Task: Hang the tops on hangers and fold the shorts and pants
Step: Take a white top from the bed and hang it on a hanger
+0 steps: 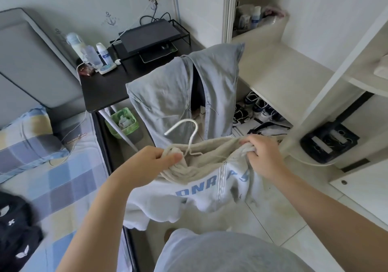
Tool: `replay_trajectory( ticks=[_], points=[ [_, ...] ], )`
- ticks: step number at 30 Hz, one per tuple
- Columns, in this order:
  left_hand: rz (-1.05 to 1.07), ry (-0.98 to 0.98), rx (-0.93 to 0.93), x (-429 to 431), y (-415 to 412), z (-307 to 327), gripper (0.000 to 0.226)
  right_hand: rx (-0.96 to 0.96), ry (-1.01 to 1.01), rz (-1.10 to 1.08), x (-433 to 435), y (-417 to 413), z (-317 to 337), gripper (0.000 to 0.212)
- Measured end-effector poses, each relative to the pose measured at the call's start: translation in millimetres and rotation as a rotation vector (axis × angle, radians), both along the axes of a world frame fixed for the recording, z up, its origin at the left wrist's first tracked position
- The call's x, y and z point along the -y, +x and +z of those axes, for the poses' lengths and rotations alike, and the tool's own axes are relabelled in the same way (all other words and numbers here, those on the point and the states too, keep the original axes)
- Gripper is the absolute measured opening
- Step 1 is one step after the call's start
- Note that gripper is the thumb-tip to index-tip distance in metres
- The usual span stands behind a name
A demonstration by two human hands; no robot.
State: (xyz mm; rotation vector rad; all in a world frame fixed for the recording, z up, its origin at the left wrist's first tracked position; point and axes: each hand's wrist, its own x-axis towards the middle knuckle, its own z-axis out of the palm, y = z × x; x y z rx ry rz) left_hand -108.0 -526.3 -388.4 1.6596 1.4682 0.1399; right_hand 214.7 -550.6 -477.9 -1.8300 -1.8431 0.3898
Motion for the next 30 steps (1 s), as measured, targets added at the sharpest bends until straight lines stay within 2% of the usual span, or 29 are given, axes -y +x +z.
replay_trajectory(
  ticks=[2, 4, 7, 10, 13, 14, 17, 18, 20, 21, 23, 25, 27, 30],
  points=[
    [-0.047, 0.022, -0.03, 0, 14, -3, 0.059, -0.148, -0.13, 0.164, -1, -8, 22, 0.035],
    [-0.066, 0.076, -0.067, 2, 30, -9, 0.058, -0.2, -0.23, 0.327, 2, -27, 44, 0.046],
    [-0.054, 0.186, -0.096, 4, 45, -14, 0.057, -0.26, -0.19, 0.452, 7, -53, 61, 0.043],
    [-0.027, 0.281, -0.093, 3, 43, -15, 0.053, -0.279, -0.223, 0.435, 2, -53, 67, 0.025],
    [0.026, 0.342, -0.041, 4, 44, -17, 0.043, -0.401, -0.287, 0.364, 2, -46, 68, 0.037],
    [0.056, 0.426, -0.057, 5, 46, -19, 0.041, -0.428, -0.284, 0.347, 3, -44, 68, 0.036],
    [0.249, 0.71, -0.181, 5, 47, -21, 0.036, -0.513, -0.356, 0.366, 5, -40, 64, 0.015],
    [0.335, 0.714, -0.162, 3, 44, -20, 0.036, -0.562, -0.416, 0.391, 6, -39, 64, 0.026],
    [0.468, 0.621, -0.075, -4, 40, -18, 0.039, -0.663, -0.533, 0.461, 6, -38, 67, 0.042],
    [0.526, 0.546, 0.011, -7, 40, -17, 0.038, -0.675, -0.555, 0.491, 6, -40, 68, 0.039],
    [0.681, 0.302, 0.338, -17, 45, -12, 0.026, -0.649, -0.526, 0.483, 3, -45, 69, 0.025],
    [0.792, -0.025, 0.644, -22, 57, -9, 0.018, -0.558, -0.443, 0.443, 0, -51, 64, 0.027],
    [0.786, -0.154, 0.736, -23, 64, -10, 0.02, -0.524, -0.407, 0.395, 0, -53, 57, 0.034],
    [0.746, -0.126, 0.76, -31, 61, 0, 0.023, -0.447, -0.413, 0.348, 3, -47, 53, 0.041]
  ],
)
